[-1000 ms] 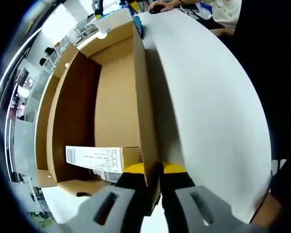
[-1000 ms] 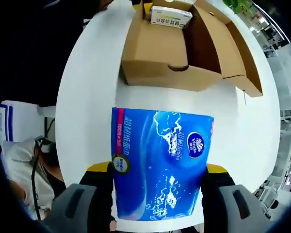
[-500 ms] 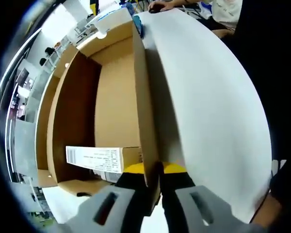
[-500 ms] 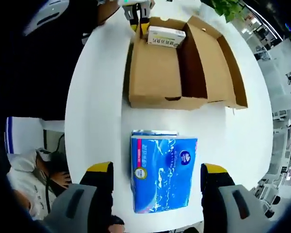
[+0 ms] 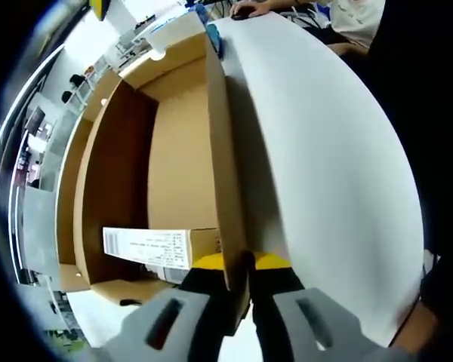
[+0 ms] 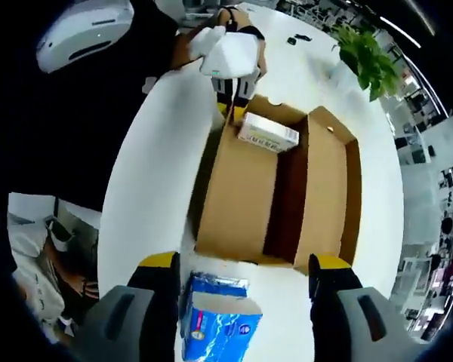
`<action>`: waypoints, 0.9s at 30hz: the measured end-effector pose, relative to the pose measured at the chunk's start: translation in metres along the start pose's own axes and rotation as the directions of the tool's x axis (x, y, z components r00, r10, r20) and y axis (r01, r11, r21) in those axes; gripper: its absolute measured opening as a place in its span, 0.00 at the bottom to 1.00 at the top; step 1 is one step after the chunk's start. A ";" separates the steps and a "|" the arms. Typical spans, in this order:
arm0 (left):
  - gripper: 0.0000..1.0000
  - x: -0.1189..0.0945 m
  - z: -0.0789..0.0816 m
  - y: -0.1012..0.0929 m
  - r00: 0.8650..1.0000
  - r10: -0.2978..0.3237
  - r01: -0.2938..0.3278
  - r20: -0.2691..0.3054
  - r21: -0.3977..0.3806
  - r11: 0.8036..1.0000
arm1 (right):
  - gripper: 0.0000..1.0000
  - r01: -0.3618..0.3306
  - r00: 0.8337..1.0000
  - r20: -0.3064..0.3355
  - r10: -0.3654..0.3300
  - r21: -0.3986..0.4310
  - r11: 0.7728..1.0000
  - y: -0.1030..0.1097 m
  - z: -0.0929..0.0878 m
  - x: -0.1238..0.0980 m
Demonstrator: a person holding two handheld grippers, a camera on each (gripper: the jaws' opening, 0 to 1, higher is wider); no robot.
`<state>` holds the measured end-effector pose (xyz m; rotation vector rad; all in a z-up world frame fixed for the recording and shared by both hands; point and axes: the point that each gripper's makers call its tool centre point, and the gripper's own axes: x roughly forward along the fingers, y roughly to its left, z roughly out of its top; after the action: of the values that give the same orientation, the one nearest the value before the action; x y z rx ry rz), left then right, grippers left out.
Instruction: Operate the shoe box by opening the lid, removing the specified soft item, and placing it in the target area until the item is outside and the box remains undamaged.
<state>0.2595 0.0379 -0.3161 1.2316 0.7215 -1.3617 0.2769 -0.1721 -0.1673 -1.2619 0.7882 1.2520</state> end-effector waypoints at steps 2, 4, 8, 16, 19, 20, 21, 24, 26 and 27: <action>0.07 0.000 0.000 -0.001 1.000 0.000 0.000 -0.001 0.007 1.000 | 0.69 -0.011 1.000 0.026 0.014 -0.083 0.997 -0.009 0.029 0.012; 0.07 0.000 0.000 0.000 1.000 0.000 0.000 -0.001 0.006 1.000 | 0.68 -0.003 0.999 0.044 0.008 -0.100 0.995 -0.017 0.043 0.017; 0.07 -0.001 0.000 -0.001 1.000 -0.001 0.001 0.002 0.010 1.000 | 0.66 0.032 0.997 0.075 -0.021 -0.155 0.987 -0.047 0.076 0.038; 0.07 -0.002 0.002 -0.001 1.000 -0.003 0.002 0.011 0.017 1.000 | 0.65 -0.002 0.998 0.055 0.017 -0.261 0.965 -0.064 0.128 0.105; 0.07 -0.003 0.001 -0.002 1.000 -0.002 0.002 0.010 0.019 1.000 | 0.65 -0.040 0.997 0.046 0.056 -0.290 0.956 -0.059 0.131 0.116; 0.07 -0.003 0.001 -0.002 1.000 -0.003 0.003 0.011 0.019 1.000 | 0.65 -0.041 0.997 0.045 0.056 -0.290 0.956 -0.061 0.134 0.123; 0.07 -0.003 0.002 -0.003 1.000 -0.005 0.004 0.012 0.020 1.000 | 0.65 -0.046 0.997 0.042 0.060 -0.288 0.956 -0.063 0.136 0.128; 0.07 -0.002 0.001 -0.004 1.000 -0.005 0.005 0.014 0.021 1.000 | 0.65 -0.053 0.996 0.046 0.070 -0.302 0.952 -0.065 0.142 0.140; 0.07 -0.002 0.001 -0.005 1.000 -0.005 0.004 0.013 0.021 1.000 | 0.65 -0.056 0.996 0.052 0.075 -0.306 0.951 -0.068 0.147 0.144; 0.07 -0.002 0.001 -0.005 1.000 -0.005 0.004 0.013 0.022 1.000 | 0.65 -0.056 0.996 0.055 0.076 -0.308 0.950 -0.069 0.149 0.146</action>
<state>0.2544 0.0391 -0.3148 1.2377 0.7021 -1.3836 0.3449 0.0162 -0.2589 -1.4424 0.6072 1.5055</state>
